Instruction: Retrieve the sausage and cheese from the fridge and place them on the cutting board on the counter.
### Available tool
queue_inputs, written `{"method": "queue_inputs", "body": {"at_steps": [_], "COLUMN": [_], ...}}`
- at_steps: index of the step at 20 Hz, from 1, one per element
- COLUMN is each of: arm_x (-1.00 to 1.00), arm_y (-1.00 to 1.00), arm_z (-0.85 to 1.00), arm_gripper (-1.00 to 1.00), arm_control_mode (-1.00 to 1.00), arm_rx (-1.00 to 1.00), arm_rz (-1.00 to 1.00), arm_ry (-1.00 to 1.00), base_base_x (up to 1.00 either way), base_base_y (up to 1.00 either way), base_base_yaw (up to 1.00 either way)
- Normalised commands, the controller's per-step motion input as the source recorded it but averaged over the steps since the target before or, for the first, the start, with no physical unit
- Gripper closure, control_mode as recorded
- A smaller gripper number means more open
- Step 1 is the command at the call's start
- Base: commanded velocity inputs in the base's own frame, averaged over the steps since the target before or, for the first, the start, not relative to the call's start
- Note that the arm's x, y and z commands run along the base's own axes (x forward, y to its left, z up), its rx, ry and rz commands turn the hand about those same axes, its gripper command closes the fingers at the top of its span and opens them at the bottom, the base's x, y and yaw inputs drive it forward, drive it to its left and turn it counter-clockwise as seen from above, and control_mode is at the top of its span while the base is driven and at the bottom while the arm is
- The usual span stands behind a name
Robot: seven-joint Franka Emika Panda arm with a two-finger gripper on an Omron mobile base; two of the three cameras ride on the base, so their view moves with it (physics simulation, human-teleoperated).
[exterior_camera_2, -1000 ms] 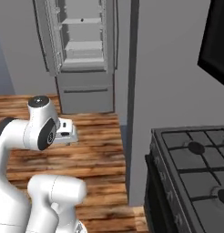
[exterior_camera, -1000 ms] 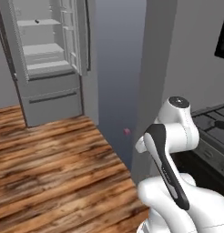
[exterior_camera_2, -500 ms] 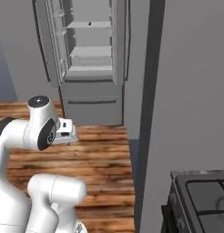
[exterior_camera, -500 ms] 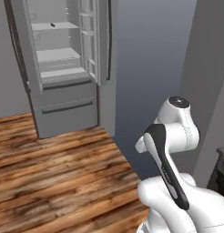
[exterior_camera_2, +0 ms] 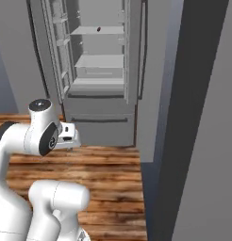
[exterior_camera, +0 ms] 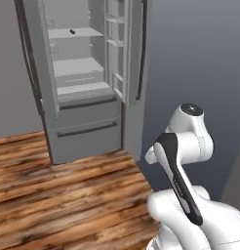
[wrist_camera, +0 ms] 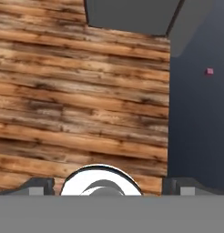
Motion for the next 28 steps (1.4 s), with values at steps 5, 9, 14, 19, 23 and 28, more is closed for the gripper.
{"method": "queue_inputs", "body": {"at_steps": [5, 9, 14, 19, 23, 28], "arm_x": [0.00, 0.00, 0.00, 0.00, 0.00, 0.00], "arm_y": [0.00, 0.00, 0.00, 0.00, 0.00, 0.00], "arm_z": [0.00, 0.00, 0.00, 0.00, 0.00, 0.00], "arm_gripper": [-1.00, -1.00, -1.00, -1.00, -1.00, -1.00], "arm_control_mode": [1.00, 1.00, 1.00, 1.00, 1.00, 1.00], "arm_rx": [0.00, 0.00, 0.00, 0.00, 0.00, 0.00], "arm_rz": [0.00, 0.00, 0.00, 0.00, 0.00, 0.00], "arm_ry": [0.00, 0.00, 0.00, 0.00, 0.00, 0.00], "base_base_x": [1.00, 1.00, 1.00, 1.00, 1.00, 1.00], "base_base_y": [0.00, 0.00, 0.01, 0.04, 0.00, 0.00], "base_base_yaw": [0.06, 0.05, 0.03, 0.07, 0.07, 0.05]}}
